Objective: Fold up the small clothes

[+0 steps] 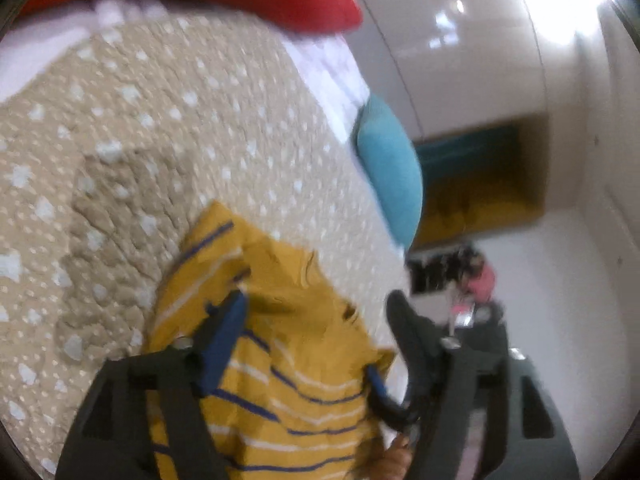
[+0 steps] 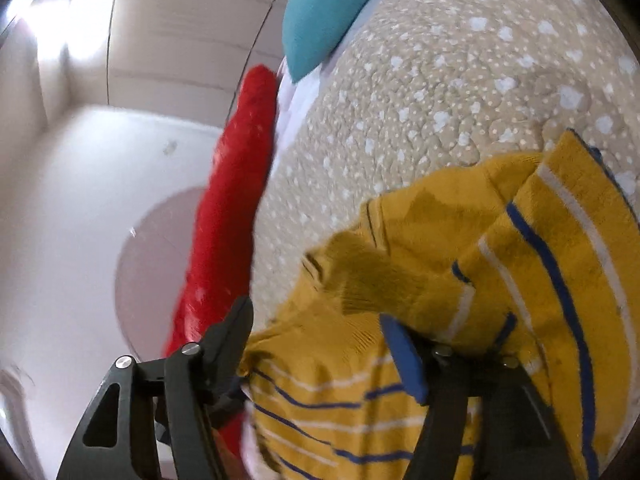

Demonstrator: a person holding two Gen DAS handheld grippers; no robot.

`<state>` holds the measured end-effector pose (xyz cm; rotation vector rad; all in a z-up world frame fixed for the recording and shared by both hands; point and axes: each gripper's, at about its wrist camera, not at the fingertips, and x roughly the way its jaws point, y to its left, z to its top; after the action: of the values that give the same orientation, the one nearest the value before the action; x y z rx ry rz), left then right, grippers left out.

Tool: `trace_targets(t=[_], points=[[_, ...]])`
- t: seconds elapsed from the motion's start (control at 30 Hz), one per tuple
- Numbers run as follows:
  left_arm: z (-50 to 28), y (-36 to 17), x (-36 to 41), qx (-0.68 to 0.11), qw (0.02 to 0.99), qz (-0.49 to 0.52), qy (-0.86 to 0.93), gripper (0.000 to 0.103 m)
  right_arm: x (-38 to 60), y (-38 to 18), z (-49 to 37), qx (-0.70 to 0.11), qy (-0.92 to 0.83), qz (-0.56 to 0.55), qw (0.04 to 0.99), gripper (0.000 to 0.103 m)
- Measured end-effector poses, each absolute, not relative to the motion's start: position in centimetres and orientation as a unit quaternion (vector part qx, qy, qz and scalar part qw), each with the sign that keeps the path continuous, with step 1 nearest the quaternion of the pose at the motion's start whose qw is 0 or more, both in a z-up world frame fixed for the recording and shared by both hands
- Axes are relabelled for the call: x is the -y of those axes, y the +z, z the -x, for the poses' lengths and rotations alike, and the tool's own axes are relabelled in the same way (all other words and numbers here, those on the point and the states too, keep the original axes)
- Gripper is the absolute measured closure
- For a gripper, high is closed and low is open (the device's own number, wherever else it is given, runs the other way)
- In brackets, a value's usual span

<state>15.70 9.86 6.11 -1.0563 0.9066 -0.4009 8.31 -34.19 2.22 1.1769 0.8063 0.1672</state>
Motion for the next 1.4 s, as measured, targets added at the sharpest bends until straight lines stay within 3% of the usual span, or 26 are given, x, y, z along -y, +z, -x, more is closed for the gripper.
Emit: trace_targets(t=[0.17,0.47,0.63,0.7,0.77,0.8,0.87,0.93,1.0,1.1,1.23,1.4], points=[[-15.1,8.0,-12.4,-0.403,0.775,0.466,-0.141,0.027,34.7,3.9,-8.1,-0.371,0.056,-0.507,0.776,0.031],[-9.8,9.9,-6.0,-0.453,0.842,0.232,-0.177,0.027,31.0,9.6,-3.1,-0.409,0.053,-0.314,0.855,0.028],[-5.8,7.7,-3.9,-0.467,0.867,0.098,-0.145,0.027,27.3,8.5,0.8,-0.461,0.076,-0.204,0.860,0.029],[-5.1,6.2,-4.0,-0.485,0.867,0.031,-0.106,0.032,26.6,6.7,2.3,-0.496,0.068,-0.153,0.852,0.036],[-4.7,5.4,-4.7,-0.471,0.879,-0.067,-0.040,0.037,27.0,5.0,3.6,-0.522,0.042,-0.098,0.846,0.062],[-4.7,5.3,-5.4,-0.462,0.882,-0.090,-0.019,0.037,27.6,4.7,4.1,-0.524,0.032,-0.083,0.847,0.065],[-4.7,5.3,-7.5,-0.467,0.881,-0.073,0.004,0.037,29.2,4.9,4.7,-0.520,0.028,-0.108,0.847,0.075],[-4.4,6.0,-9.5,-0.469,0.882,-0.029,0.032,0.037,30.4,5.4,4.9,-0.519,0.008,-0.134,0.844,0.078],[-3.4,6.7,-10.7,-0.456,0.889,0.008,0.041,0.037,30.1,6.5,5.0,-0.507,-0.017,-0.130,0.852,0.075],[-1.2,7.7,-11.0,-0.430,0.899,0.084,0.004,0.037,27.6,9.2,5.4,-0.473,-0.044,-0.077,0.877,0.062],[0.9,6.8,-8.8,-0.404,0.900,0.154,-0.048,0.037,23.2,11.2,3.7,-0.450,0.021,-0.081,0.889,0.061],[0.7,1.9,-6.8,-0.423,0.887,0.175,-0.057,0.037,15.3,9.5,-2.0,-0.475,0.081,-0.062,0.874,0.064]])
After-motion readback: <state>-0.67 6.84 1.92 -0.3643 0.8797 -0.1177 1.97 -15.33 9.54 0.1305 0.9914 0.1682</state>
